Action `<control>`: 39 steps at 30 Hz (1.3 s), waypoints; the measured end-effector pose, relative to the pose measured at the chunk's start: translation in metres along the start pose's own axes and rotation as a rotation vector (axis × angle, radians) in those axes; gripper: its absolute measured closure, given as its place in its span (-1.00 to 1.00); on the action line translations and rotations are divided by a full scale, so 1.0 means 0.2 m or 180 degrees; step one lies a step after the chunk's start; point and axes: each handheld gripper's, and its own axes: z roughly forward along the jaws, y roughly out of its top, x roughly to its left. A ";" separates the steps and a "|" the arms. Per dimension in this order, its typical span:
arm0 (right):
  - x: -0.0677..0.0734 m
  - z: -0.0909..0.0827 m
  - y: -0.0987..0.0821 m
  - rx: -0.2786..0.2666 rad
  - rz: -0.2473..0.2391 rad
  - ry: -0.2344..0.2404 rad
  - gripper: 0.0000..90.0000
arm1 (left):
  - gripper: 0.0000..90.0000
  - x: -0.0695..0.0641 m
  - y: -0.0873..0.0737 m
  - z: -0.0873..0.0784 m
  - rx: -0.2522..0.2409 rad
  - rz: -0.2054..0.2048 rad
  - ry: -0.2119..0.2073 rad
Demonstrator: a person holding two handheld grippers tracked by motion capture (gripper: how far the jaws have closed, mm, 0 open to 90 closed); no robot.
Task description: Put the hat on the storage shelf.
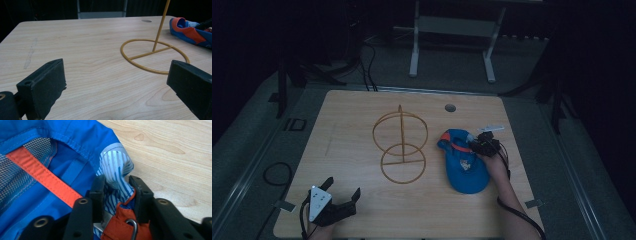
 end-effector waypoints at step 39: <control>0.08 -0.52 0.20 -0.0772 -0.0098 0.0059 0.87 | -0.90 -0.02 0.05 -0.02 0.0286 -0.0113 -0.0049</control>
